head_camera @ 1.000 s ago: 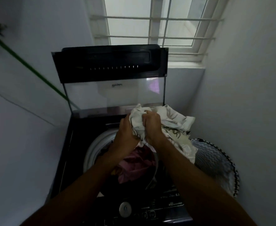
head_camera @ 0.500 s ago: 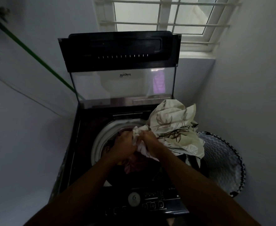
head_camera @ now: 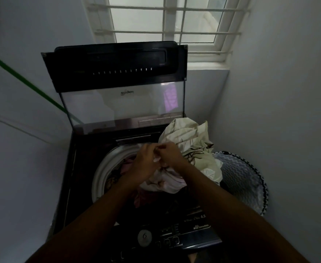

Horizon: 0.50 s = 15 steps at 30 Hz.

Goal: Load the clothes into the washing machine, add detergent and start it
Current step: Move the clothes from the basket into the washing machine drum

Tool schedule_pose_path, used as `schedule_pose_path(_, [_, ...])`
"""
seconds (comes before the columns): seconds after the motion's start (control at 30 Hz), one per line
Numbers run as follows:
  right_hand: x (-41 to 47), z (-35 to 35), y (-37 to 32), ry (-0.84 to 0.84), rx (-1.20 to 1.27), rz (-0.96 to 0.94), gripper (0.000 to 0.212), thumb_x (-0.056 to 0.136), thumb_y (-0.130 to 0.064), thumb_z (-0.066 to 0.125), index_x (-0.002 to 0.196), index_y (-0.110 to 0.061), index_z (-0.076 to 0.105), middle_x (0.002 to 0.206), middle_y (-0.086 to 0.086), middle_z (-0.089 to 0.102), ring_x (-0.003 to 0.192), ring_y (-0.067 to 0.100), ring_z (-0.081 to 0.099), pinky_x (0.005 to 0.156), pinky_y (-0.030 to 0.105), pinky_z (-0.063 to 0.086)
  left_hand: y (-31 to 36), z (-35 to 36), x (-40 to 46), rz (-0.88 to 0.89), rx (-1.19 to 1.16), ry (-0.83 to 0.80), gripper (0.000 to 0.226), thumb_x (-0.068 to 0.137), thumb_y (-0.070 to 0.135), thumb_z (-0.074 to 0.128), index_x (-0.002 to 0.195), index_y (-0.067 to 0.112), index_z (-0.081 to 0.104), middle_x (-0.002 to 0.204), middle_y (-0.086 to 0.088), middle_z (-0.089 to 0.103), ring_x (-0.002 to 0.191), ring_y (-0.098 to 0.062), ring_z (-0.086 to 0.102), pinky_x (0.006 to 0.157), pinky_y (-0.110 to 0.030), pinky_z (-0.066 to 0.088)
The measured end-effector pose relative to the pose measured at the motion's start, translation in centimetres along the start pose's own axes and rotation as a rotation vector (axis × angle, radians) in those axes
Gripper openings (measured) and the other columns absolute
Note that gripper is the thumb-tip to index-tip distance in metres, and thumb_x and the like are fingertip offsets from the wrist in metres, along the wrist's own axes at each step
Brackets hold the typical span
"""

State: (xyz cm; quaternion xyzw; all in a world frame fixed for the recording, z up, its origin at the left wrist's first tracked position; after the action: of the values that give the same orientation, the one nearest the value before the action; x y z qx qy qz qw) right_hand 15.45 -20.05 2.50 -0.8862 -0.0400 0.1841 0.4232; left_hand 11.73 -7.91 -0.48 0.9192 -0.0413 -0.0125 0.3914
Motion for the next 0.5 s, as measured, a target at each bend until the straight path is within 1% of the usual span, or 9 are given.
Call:
schedule_pose_path(0.07, [0.2, -2.3, 0.3, 0.193, 0.004, -0.008, 0.020, 0.083, -0.012, 0.060, 0.063, -0.008, 0.062, 0.061, 0.007, 0.061, 0.060, 0.017, 0.058, 0.057, 0.028, 0.040, 2.0, 0.6, 1.1, 0.037, -0.047, 0.039, 0.061, 0.077, 0.025, 0.080, 0.130, 0.014, 0.054, 0.118, -0.007, 0.051, 0.104, -0.020, 0.056, 0.083, -0.028, 0.044])
schedule_pose_path(0.13, [0.3, -4.5, 1.1, 0.337, 0.001, -0.028, 0.027, 0.081, -0.009, 0.058, 0.055, -0.013, 0.052, 0.056, -0.001, 0.054, 0.054, 0.012, 0.050, 0.055, 0.025, 0.030, 4.0, 1.8, 2.2, 0.079, -0.103, 0.080, 0.061, 0.076, 0.024, 0.081, 0.129, 0.012, 0.054, 0.117, -0.009, 0.053, 0.104, -0.021, 0.057, 0.084, -0.031, 0.048])
schedule_pose_path(0.17, [0.2, -5.5, 1.7, 0.374, 0.001, -0.029, 0.026, 0.081, -0.009, 0.058, 0.056, -0.012, 0.053, 0.056, 0.000, 0.054, 0.054, 0.012, 0.048, 0.054, 0.025, 0.028, 4.8, 2.3, 2.6, 0.092, -0.126, 0.086, 0.060, 0.077, 0.024, 0.080, 0.129, 0.012, 0.053, 0.118, -0.009, 0.054, 0.107, -0.022, 0.057, 0.087, -0.033, 0.048])
schedule_pose_path(0.23, [-0.2, -7.6, 3.1, 0.464, 0.032, -0.019, 0.019, 0.080, -0.008, 0.059, 0.062, -0.006, 0.060, 0.059, 0.002, 0.058, 0.055, 0.012, 0.047, 0.052, 0.024, 0.028, 6.8, 3.9, 3.5, 0.112, -0.128, 0.044, 0.061, 0.078, 0.029, 0.076, 0.132, 0.012, 0.052, 0.125, -0.008, 0.053, 0.115, -0.023, 0.053, 0.097, -0.036, 0.045])
schedule_pose_path(0.27, [-0.4, -8.6, 4.1, 0.502, 0.045, -0.006, 0.018, 0.079, -0.007, 0.059, 0.062, -0.005, 0.059, 0.057, 0.001, 0.056, 0.053, 0.010, 0.046, 0.051, 0.023, 0.027, 7.7, 4.6, 4.0, 0.145, -0.104, 0.029, 0.062, 0.079, 0.036, 0.072, 0.133, 0.013, 0.052, 0.128, -0.008, 0.052, 0.119, -0.024, 0.050, 0.101, -0.037, 0.043])
schedule_pose_path(0.33, [-0.7, -10.0, 6.1, 0.564, 0.048, 0.025, 0.017, 0.077, -0.006, 0.060, 0.061, -0.009, 0.056, 0.056, -0.003, 0.050, 0.052, 0.009, 0.043, 0.050, 0.021, 0.026, 8.7, 6.2, 5.0, 0.211, -0.008, 0.022, 0.064, 0.076, 0.049, 0.061, 0.132, 0.017, 0.053, 0.127, -0.008, 0.053, 0.120, -0.027, 0.049, 0.103, -0.038, 0.039])
schedule_pose_path(0.4, [-1.0, -11.2, 8.3, 0.601, 0.068, 0.089, 0.010, 0.078, -0.010, 0.062, 0.068, -0.009, 0.059, 0.067, 0.001, 0.057, 0.062, 0.015, 0.049, 0.057, 0.022, 0.029, 9.5, 8.0, 5.9, 0.231, 0.101, -0.012, 0.064, 0.073, 0.050, 0.060, 0.129, 0.020, 0.055, 0.125, -0.011, 0.053, 0.117, -0.031, 0.049, 0.102, -0.042, 0.039])
schedule_pose_path(0.43, [-0.8, -11.4, 9.8, 0.597, 0.084, 0.136, 0.009, 0.078, -0.016, 0.064, 0.075, -0.008, 0.062, 0.074, 0.003, 0.061, 0.068, 0.016, 0.052, 0.061, 0.025, 0.034, 9.9, 8.9, 6.4, 0.241, 0.146, -0.033, 0.065, 0.073, 0.051, 0.059, 0.130, 0.020, 0.056, 0.127, -0.013, 0.052, 0.120, -0.034, 0.048, 0.104, -0.046, 0.038])
schedule_pose_path(0.5, [-0.2, -11.3, 12.6, 0.561, 0.144, 0.258, 0.031, 0.074, -0.042, 0.067, 0.083, -0.012, 0.064, 0.081, 0.001, 0.064, 0.074, 0.016, 0.058, 0.066, 0.028, 0.044, 10.9, 10.0, 7.2, 0.230, 0.266, -0.086, 0.071, 0.071, 0.061, 0.051, 0.135, 0.029, 0.051, 0.141, -0.011, 0.045, 0.133, -0.036, 0.038, 0.109, -0.055, 0.031])
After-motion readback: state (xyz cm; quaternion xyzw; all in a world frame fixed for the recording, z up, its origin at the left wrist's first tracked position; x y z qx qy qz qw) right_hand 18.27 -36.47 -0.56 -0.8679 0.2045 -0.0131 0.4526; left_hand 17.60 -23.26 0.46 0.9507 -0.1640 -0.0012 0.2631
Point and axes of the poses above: each hand's wrist, its own x-axis towards the middle knuckle, its own z-axis out of the palm, y = z × x, the point moved 1 cm from there along x, towards the middle knuckle
